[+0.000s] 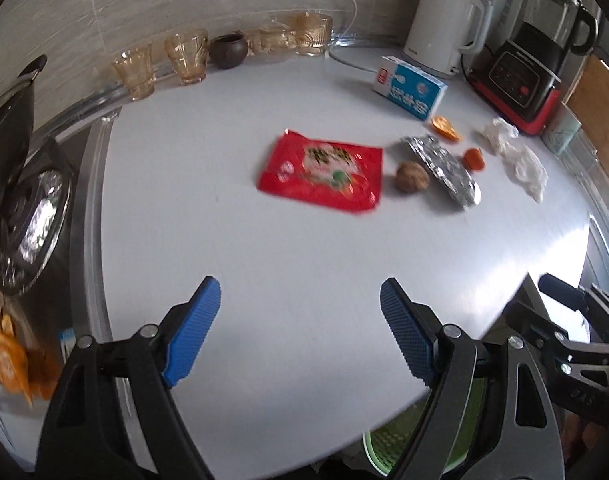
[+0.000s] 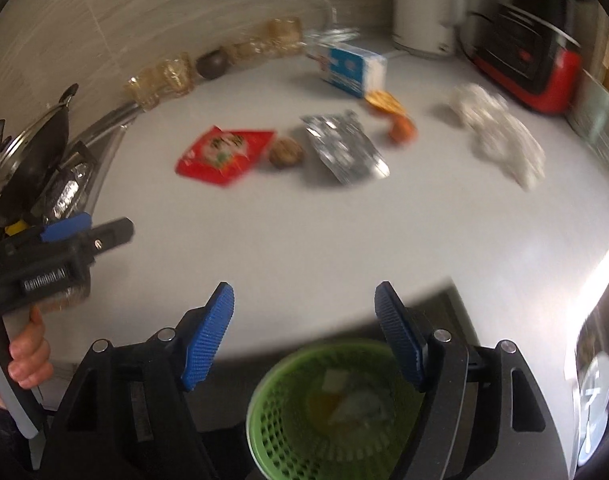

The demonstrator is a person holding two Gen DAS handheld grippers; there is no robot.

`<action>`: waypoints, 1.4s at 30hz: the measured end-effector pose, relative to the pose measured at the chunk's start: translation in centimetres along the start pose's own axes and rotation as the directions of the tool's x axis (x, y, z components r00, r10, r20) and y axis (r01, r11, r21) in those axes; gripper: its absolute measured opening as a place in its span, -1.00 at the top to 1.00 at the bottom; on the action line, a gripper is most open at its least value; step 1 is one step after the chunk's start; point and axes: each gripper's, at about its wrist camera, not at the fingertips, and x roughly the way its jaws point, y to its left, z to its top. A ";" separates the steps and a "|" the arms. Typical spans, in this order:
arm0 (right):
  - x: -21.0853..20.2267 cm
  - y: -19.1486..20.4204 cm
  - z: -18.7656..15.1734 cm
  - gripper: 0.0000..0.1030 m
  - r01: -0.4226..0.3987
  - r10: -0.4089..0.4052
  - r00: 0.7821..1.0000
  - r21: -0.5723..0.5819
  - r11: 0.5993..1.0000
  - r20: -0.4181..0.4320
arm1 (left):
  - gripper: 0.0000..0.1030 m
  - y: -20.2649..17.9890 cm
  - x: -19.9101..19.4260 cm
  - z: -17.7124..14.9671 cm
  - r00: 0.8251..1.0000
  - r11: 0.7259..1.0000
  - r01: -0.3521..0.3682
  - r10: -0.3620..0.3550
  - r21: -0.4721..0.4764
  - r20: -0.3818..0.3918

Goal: Collect trash
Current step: 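Reach the left tool to the red snack packet while the right tool grasps the walnut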

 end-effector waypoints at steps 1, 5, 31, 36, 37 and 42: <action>0.5 0.4 0.7 -0.42 -0.006 0.006 1.000 -0.007 1.000 0.002 | -0.53 0.2 0.4 0.6 1.000 1.000 0.000 0.000 0.002 0.002; 3.4 2.1 4.1 -0.42 -0.017 0.017 1.000 -0.041 0.999 0.013 | -0.53 1.4 2.2 2.6 1.000 1.000 0.011 -0.011 -0.006 0.000; 12.1 1.5 9.2 0.26 0.053 -0.053 0.996 -0.001 0.999 -0.073 | -0.53 5.2 8.3 7.6 0.990 0.991 0.126 -0.128 -0.038 -0.058; 12.2 1.5 9.3 0.26 0.033 -0.034 0.996 -0.019 0.999 -0.080 | -0.53 4.6 8.4 7.6 0.989 0.991 0.121 -0.125 -0.057 -0.079; 12.1 1.5 9.4 0.26 0.023 -0.025 0.997 -0.020 1.000 -0.079 | -0.53 4.5 8.3 7.6 0.989 0.991 0.121 -0.126 -0.063 -0.081; 10.6 1.4 9.8 0.26 -0.017 0.014 0.998 -0.051 0.999 -0.059 | -0.53 3.3 7.6 7.6 0.988 0.984 0.102 -0.116 -0.143 -0.099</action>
